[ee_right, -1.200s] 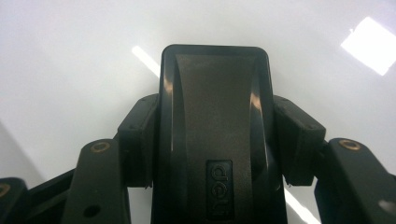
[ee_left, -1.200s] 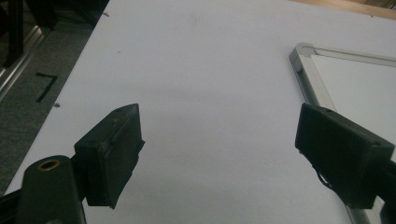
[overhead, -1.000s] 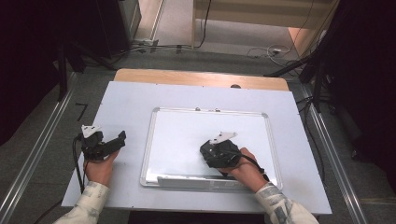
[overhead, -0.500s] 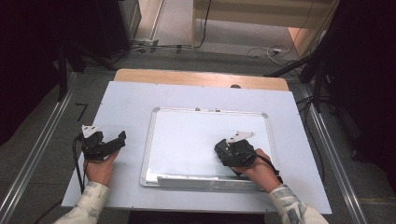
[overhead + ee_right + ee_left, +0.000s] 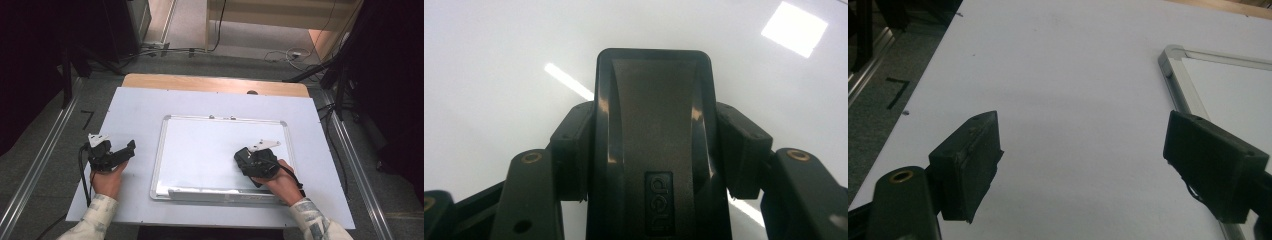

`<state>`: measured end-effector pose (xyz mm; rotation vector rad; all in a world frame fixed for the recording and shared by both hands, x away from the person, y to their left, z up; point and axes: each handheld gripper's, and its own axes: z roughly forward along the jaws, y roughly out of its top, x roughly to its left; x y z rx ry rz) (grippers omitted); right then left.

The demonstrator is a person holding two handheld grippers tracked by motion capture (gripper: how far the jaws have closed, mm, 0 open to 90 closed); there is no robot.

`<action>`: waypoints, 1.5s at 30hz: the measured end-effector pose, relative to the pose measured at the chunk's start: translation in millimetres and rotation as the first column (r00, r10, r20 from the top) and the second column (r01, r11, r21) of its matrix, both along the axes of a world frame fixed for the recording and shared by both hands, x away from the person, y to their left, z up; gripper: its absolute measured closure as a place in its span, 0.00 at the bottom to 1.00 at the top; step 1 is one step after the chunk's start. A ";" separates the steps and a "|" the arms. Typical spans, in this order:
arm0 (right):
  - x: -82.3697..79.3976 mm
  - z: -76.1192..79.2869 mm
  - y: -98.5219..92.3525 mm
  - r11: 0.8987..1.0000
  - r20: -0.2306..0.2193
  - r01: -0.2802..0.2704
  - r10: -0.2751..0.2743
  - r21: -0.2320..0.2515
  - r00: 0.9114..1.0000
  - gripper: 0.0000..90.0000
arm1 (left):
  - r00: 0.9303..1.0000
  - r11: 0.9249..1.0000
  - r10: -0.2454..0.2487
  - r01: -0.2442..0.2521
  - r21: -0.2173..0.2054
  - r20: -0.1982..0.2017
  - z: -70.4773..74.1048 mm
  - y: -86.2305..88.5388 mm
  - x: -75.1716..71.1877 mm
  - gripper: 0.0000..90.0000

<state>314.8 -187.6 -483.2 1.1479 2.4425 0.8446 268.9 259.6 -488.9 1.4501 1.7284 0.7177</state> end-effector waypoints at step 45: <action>-1.8 8.7 -5.9 1.000 0.036 0.014 -0.015 0.026 0.999 0.43 | 1.000 1.000 0.001 -0.001 0.001 0.000 0.4 0.1 -0.1 0.17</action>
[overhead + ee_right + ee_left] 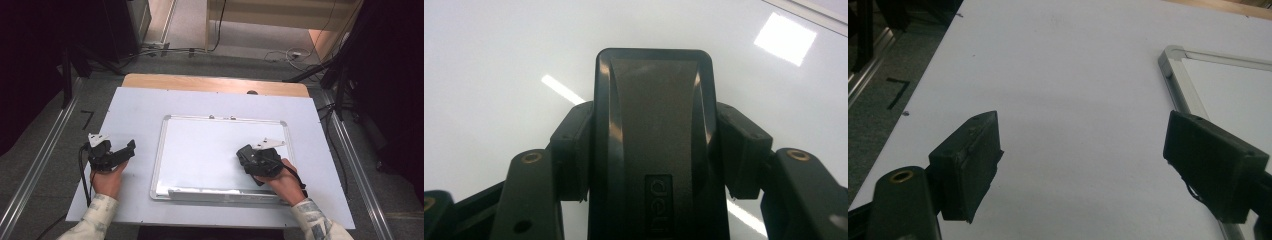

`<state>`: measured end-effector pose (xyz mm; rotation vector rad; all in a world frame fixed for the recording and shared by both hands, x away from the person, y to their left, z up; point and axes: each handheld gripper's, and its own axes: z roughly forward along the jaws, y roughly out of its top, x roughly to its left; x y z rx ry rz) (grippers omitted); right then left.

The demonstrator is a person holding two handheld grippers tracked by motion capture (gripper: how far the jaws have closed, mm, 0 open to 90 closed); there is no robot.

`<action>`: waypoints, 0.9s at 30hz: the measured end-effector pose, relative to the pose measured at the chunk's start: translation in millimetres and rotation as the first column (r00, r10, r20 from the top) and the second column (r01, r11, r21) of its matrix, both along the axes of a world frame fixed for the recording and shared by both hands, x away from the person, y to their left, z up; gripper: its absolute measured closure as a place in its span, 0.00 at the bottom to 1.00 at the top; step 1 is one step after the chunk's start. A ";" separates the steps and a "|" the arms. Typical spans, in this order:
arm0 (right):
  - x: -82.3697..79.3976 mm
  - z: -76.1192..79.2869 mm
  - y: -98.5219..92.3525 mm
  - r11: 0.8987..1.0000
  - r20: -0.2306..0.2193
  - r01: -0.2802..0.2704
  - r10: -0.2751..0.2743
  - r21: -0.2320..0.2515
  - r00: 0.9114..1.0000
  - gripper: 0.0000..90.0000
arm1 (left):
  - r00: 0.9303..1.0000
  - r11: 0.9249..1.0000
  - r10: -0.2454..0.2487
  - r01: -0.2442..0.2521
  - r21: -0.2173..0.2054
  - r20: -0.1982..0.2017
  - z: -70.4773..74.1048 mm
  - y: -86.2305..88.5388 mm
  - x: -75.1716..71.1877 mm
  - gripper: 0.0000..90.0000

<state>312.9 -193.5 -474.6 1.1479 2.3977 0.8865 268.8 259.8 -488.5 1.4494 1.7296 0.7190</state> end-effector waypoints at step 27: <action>7.0 15.0 -12.1 0.996 0.021 0.079 -0.079 0.036 0.997 0.43 | 1.000 1.000 -0.001 0.001 -0.001 0.004 0.4 0.3 -0.8 0.17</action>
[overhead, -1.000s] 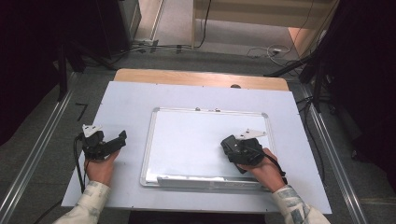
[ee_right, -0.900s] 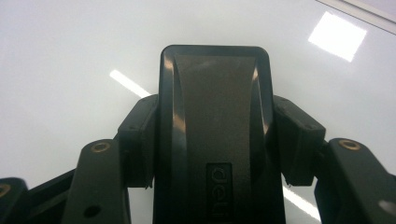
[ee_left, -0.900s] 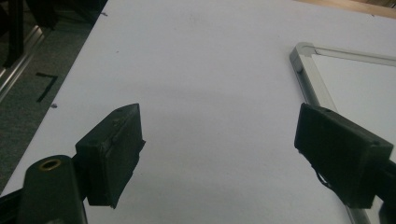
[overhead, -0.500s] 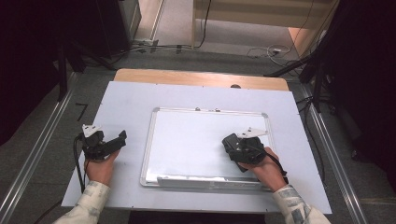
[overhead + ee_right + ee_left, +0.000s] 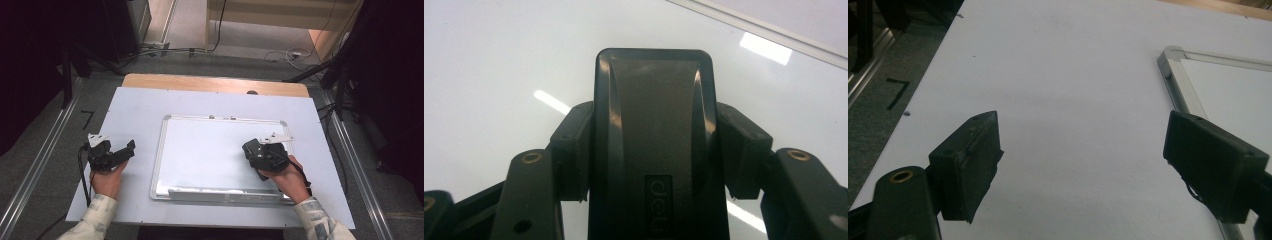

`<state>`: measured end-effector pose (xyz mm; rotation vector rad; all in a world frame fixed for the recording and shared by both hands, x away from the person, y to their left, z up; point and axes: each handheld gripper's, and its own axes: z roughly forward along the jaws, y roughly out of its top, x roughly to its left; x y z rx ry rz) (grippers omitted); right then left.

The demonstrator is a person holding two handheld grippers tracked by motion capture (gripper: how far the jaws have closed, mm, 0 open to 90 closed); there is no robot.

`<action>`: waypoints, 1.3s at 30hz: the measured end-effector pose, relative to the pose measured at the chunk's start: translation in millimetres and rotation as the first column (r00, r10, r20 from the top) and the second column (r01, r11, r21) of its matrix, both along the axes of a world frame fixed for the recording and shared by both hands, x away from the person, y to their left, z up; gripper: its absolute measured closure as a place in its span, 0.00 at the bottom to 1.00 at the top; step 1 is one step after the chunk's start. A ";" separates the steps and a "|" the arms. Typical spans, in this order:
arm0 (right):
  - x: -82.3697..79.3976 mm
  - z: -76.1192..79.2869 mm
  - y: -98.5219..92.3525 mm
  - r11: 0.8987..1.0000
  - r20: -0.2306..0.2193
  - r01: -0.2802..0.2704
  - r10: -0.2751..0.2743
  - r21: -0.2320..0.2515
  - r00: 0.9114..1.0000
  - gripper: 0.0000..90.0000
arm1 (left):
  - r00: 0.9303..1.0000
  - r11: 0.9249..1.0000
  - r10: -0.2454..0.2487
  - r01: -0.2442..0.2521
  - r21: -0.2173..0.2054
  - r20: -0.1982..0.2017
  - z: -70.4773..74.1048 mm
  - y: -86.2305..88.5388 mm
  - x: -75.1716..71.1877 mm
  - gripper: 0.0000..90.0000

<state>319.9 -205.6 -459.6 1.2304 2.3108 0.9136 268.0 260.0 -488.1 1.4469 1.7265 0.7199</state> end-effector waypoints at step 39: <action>40.7 5.2 -25.8 0.982 0.038 0.188 -0.186 -0.035 0.982 0.43 | 1.000 1.000 0.003 -0.003 0.002 -0.002 -0.7 1.2 -0.2 0.17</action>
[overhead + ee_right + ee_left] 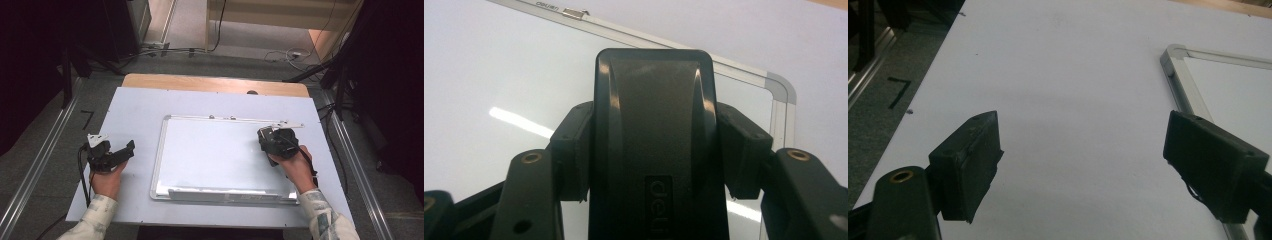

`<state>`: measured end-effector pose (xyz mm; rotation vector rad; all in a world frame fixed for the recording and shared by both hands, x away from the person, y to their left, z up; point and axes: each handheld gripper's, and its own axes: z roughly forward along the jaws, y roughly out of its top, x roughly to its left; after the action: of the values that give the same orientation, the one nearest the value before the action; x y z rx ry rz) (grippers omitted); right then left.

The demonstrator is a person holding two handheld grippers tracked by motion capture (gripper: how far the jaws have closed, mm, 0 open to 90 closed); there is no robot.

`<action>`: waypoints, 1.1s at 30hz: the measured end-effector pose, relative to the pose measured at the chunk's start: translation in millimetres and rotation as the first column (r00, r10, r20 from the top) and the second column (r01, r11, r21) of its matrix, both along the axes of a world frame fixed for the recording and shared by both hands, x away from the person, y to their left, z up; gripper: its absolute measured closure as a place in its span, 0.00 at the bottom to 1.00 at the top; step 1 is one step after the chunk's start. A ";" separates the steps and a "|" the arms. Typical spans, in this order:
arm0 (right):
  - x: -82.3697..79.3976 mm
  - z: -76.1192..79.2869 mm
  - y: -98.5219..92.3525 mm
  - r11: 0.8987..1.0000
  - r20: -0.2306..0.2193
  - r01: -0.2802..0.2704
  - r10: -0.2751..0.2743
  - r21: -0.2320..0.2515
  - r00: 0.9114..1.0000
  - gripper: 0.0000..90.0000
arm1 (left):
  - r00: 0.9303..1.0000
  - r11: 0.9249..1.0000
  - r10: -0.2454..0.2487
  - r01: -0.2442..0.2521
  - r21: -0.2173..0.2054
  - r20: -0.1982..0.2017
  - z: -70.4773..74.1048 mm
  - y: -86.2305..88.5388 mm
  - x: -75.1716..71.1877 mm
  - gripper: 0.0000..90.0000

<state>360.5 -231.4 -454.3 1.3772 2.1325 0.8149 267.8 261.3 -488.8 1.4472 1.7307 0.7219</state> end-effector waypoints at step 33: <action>21.2 -3.8 -15.1 0.995 -0.005 0.103 -0.103 0.013 0.995 0.43 | 1.000 1.000 0.001 -0.001 0.000 -0.002 -0.2 0.1 0.2 0.17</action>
<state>381.7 -246.5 -458.1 1.4838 2.0443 0.7877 268.0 261.4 -489.0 1.4480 1.7331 0.7208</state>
